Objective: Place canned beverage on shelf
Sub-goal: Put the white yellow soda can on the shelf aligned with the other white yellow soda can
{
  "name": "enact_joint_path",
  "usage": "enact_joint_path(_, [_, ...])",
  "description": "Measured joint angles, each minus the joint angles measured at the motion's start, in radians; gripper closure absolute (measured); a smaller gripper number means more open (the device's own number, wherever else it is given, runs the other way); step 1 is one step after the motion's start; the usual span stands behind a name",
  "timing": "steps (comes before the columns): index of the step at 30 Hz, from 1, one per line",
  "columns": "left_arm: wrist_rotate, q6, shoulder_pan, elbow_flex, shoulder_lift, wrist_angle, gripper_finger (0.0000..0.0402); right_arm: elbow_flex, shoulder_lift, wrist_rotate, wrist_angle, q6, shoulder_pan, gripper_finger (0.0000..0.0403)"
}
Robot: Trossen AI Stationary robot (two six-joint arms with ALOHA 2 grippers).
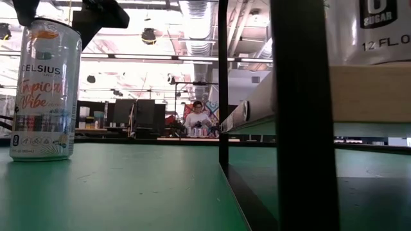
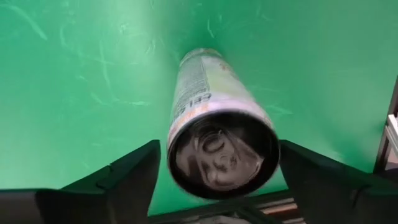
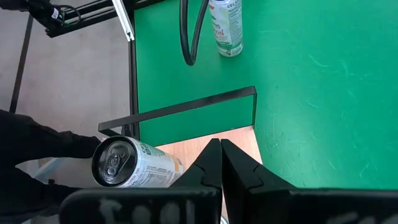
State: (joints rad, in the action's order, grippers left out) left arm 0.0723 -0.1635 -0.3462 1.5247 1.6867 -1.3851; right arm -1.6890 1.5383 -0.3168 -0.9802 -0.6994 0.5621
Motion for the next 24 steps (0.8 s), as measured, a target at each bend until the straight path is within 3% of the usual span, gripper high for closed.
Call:
enact_joint_path(6, [0.0, -0.03, 0.001, 0.006, -0.001, -0.008, 0.006, 0.0, 0.0, 0.0, -0.003, 0.001, 0.0, 0.0381])
enact_joint_path(19, [0.01, -0.185, -0.003, 0.087, -0.02, -0.018, 0.0057, 0.0, 0.0, 0.001, -0.007, 0.019, -0.007, 0.0381])
enact_joint_path(24, [-0.157, -0.312, -0.028, 0.072, -0.146, -0.041, 0.0056, 0.0, 0.0, 0.001, -0.007, 0.019, -0.009, 0.0381])
